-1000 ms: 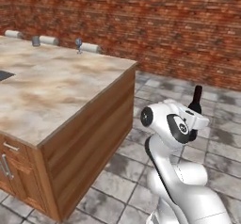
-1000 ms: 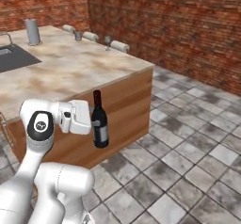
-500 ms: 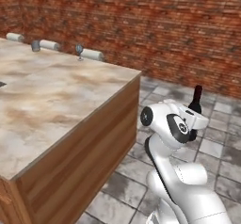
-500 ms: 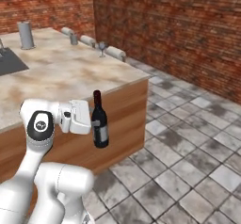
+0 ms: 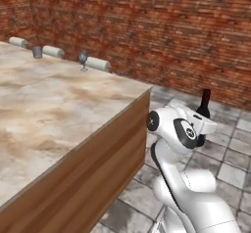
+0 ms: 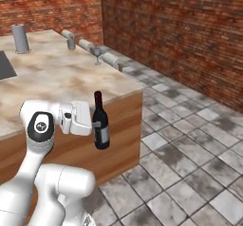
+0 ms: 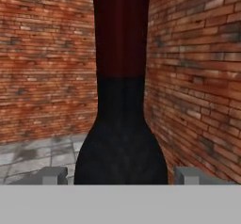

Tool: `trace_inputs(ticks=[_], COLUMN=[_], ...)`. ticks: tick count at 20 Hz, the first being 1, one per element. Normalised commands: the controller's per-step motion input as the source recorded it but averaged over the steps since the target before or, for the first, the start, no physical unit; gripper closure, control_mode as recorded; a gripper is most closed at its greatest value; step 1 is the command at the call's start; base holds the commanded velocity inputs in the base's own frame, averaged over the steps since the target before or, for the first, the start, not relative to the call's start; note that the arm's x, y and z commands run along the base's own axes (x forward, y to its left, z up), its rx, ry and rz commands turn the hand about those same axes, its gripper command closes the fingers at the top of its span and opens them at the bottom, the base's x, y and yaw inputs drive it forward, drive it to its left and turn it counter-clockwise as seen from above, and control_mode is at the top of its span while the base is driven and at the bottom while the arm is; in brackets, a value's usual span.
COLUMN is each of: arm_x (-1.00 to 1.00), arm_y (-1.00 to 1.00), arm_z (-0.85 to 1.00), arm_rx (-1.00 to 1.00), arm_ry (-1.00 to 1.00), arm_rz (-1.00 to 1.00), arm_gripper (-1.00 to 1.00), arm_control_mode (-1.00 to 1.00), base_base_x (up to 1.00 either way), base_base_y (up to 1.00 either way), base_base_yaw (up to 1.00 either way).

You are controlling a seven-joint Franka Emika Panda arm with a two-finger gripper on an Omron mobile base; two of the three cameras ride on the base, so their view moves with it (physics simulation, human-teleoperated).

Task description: There is a wine glass and glass cup on the dining counter. Place the wine bottle next to the wine glass and the juice bottle next to the glass cup.

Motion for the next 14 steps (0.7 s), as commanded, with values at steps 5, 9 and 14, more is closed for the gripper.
trace_inputs(ticks=[5,9,14], arm_x=[0.0,0.0,0.0], arm_y=[0.0,0.0,0.0], arm_z=[0.0,0.0,0.0], arm_rx=[0.0,0.0,0.0], arm_ry=[0.0,0.0,0.0], arm_rz=[0.0,0.0,0.0], arm_gripper=[1.0,1.0,1.0], arm_control_mode=[1.0,1.0,1.0], base_base_x=[0.74,0.72,0.72], base_base_y=[-0.25,-0.25,-0.25], base_base_yaw=[0.23,0.24,0.25])
